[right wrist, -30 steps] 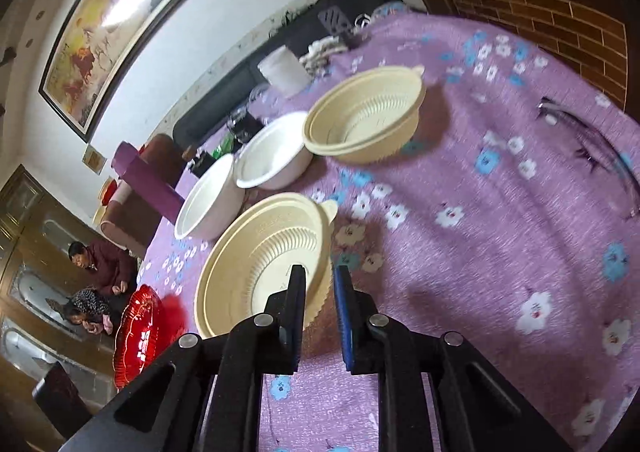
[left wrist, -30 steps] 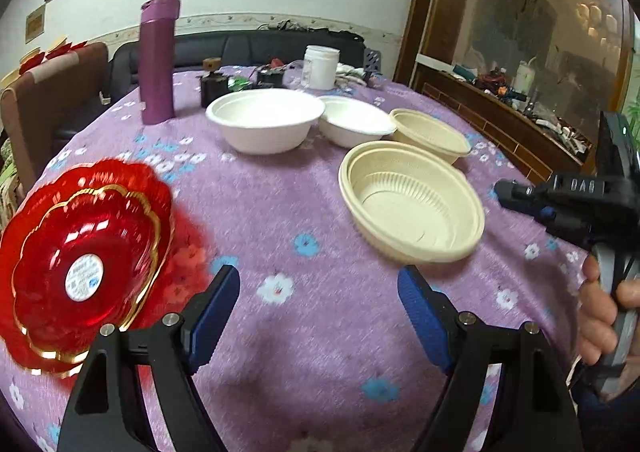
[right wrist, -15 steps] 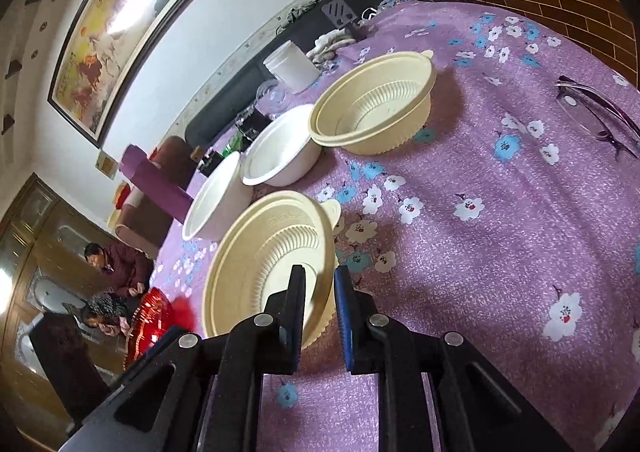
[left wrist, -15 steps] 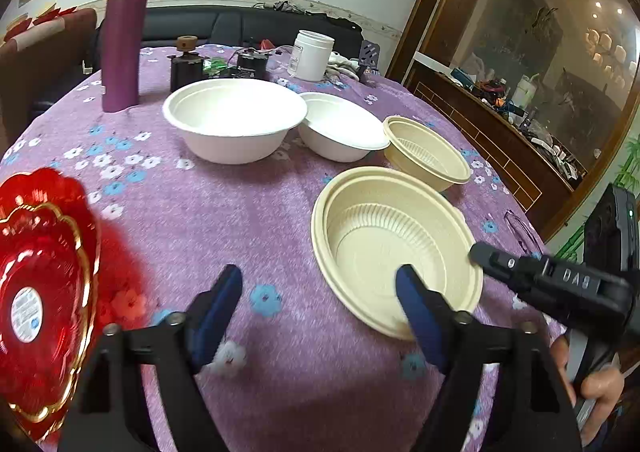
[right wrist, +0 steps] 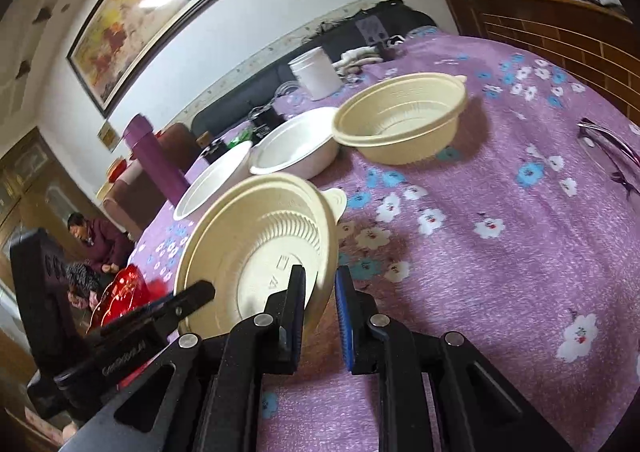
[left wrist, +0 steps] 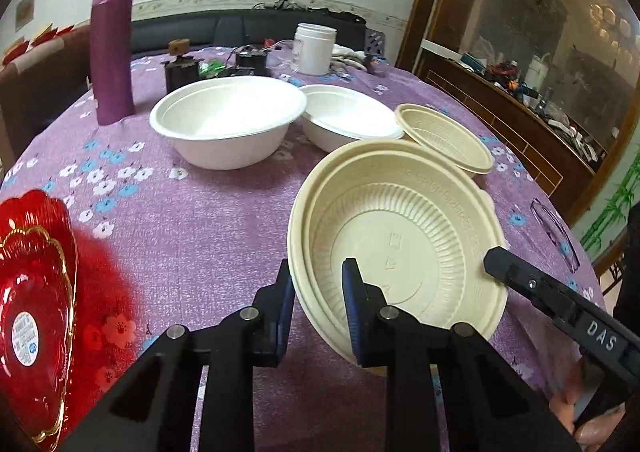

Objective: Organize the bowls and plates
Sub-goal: 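Carry the cream plate with both grippers toward the red plate stack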

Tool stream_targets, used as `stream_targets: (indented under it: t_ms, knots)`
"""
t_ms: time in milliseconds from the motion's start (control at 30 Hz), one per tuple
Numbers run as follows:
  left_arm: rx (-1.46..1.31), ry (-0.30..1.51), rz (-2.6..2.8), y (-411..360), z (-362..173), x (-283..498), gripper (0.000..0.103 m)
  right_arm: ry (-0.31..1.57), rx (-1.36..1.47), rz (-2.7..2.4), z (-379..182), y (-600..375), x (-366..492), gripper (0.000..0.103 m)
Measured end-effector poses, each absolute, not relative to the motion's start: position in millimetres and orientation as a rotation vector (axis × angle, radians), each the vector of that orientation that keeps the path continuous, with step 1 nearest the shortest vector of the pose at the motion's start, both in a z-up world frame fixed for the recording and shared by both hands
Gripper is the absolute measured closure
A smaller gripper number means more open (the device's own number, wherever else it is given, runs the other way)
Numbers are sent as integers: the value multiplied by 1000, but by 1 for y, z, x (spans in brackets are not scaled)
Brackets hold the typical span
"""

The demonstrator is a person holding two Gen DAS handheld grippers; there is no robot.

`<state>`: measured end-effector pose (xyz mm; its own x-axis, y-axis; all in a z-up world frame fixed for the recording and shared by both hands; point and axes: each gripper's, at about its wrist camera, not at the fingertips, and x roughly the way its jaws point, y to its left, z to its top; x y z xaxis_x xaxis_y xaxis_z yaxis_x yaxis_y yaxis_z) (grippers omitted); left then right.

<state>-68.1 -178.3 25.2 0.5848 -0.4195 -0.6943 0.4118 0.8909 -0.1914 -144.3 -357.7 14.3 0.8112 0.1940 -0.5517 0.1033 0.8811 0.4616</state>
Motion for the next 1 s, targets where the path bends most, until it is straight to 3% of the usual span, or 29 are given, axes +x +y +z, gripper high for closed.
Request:
stream_targets:
  t_ms: [400,433,500,633,767,800,833,1000]
  knots:
    - [-16,814,-433,-174,24,-65,80,645,465,50,13,-353,-139,84]
    - [-15,819,-433,-175,23,-64,79,659,461,58,11,-352,-137,79]
    - [-5,827,-416,-175,22,-63,77,674,456,56,10,-350,-135,74]
    - [30,827,-403,-181,22,-63,66,662,463,58,10,-352,-136,75]
    - [55,818,-416,-185,23,-67,68,674,470,74,8,-352,-134,88]
    - [63,812,-414,-186,24,-68,74,673,470,78,9,-352,-134,90]
    - [73,802,-412,-188,25,-71,80,669,469,83,9,-352,-135,90]
    - [135,749,-367,-192,30,-83,80,670,462,88,10,-350,-135,90]
